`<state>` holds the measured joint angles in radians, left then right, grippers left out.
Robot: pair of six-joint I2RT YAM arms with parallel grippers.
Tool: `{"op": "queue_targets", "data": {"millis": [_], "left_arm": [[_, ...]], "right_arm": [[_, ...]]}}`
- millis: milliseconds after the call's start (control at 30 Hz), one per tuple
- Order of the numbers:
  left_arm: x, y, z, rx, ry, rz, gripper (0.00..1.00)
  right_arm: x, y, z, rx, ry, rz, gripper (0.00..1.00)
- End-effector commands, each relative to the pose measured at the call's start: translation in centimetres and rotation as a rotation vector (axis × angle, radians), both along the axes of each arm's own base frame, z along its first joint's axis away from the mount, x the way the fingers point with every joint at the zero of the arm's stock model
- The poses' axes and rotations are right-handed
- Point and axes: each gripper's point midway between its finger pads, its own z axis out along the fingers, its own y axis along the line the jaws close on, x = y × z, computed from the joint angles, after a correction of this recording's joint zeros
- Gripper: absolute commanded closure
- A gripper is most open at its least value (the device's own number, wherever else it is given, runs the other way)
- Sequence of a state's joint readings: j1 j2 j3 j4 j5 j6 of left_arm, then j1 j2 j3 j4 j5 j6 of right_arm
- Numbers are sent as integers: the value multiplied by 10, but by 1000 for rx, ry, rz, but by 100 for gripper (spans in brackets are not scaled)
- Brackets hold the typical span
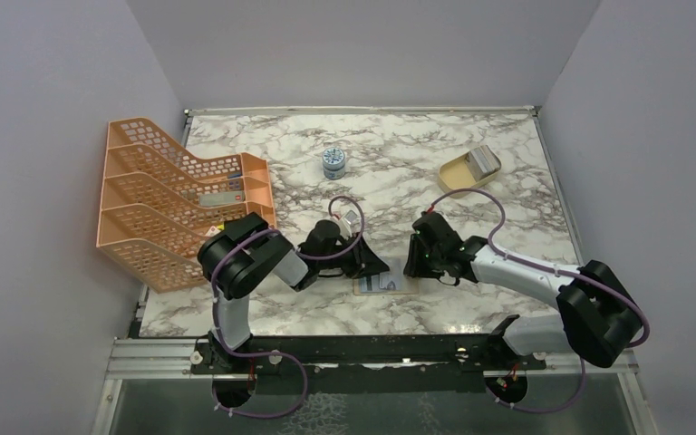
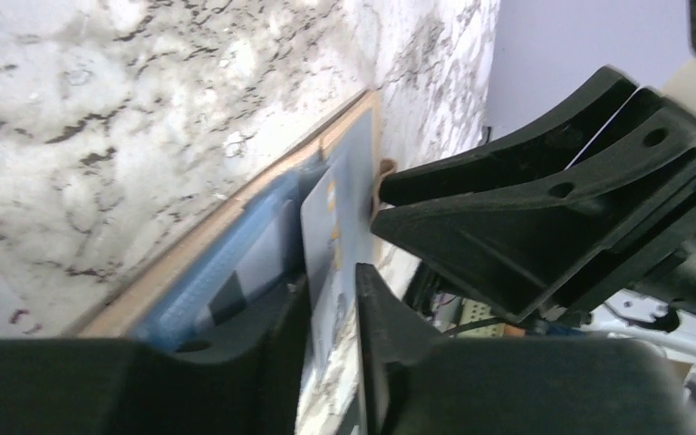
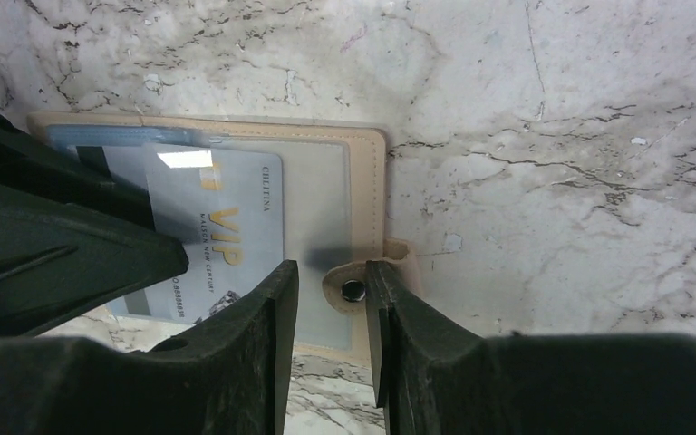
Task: Put the credit cards into the card holder
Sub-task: Insert the credit card into the card holder.
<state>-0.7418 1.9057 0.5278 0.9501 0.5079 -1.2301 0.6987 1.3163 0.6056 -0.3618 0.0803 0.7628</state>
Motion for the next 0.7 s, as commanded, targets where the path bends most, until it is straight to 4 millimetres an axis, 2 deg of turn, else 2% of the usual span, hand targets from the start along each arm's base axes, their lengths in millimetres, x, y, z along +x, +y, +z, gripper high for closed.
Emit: {"op": "queue_targets", "data": {"millis": [0, 133, 333, 400, 433, 533, 667], "left_arm": [[11, 5, 4, 88, -63, 31, 67], [12, 14, 3, 145, -68, 50, 58], [10, 22, 3, 197, -70, 57, 55], [8, 23, 1, 206, -68, 50, 54], [7, 22, 6, 195, -76, 43, 54], [4, 18, 15, 170, -83, 21, 53], [-1, 16, 13, 172, -72, 9, 52]], "right_arm": [[-1, -3, 14, -20, -4, 12, 66], [1, -5, 16, -37, -17, 20, 67], [-3, -4, 4, -36, 3, 33, 71], [-6, 0, 0, -14, 20, 48, 71], [-9, 4, -2, 1, 35, 59, 71], [-14, 16, -3, 73, 50, 83, 67], [-16, 19, -6, 90, 64, 84, 64]]}}
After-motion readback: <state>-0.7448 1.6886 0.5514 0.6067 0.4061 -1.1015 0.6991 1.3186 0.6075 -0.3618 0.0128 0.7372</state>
